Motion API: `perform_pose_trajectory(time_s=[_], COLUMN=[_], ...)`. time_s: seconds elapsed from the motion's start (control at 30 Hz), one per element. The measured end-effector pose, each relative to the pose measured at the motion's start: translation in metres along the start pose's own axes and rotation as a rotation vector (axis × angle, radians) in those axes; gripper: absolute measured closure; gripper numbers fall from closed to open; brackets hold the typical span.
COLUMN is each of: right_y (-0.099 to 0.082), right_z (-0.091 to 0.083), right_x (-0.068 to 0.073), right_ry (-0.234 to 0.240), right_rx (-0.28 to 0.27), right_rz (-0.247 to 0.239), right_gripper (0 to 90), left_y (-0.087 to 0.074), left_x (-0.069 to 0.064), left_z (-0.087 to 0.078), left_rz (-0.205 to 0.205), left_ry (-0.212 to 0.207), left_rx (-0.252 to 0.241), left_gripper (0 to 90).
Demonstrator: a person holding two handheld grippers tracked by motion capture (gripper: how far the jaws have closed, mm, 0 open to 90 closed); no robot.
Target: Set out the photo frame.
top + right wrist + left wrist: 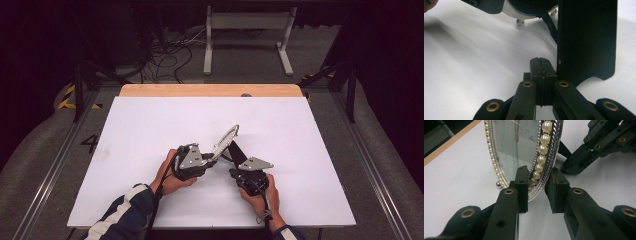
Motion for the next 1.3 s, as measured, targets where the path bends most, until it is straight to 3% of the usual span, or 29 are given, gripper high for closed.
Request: perform_pose_trajectory(time_s=[0.97, 1.17, 1.3], right_y=[0.004, 0.004, 0.006], right_z=[0.008, 0.009, 0.006], right_x=[-0.033, -0.033, -0.025], right_ry=[-0.024, -0.029, -0.012], right_rx=[-0.001, 0.0, -0.013], right_rz=[0.061, 0.049, 0.033], right_gripper=[90.0, 88.8, 84.4], left_y=[0.002, 0.0, -0.008], left_x=[-0.003, -0.005, -0.005], left_z=[0.003, -0.006, -0.019], left_rz=[-0.021, -0.021, -0.031], left_ry=[-0.043, -0.041, -0.035], left_rx=[-0.027, -0.017, 0.007], left_gripper=[68.5, 63.7, 56.2])
Point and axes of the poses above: each handheld gripper's, and its own axes: z roughly forward along the jaws, y roughly out of its top, x roughly to its left, the point moved 6 cm from there along z, roughly forward along the jaws, and after that the axes turned 7 degrees about -y, right-handed, at the moved point
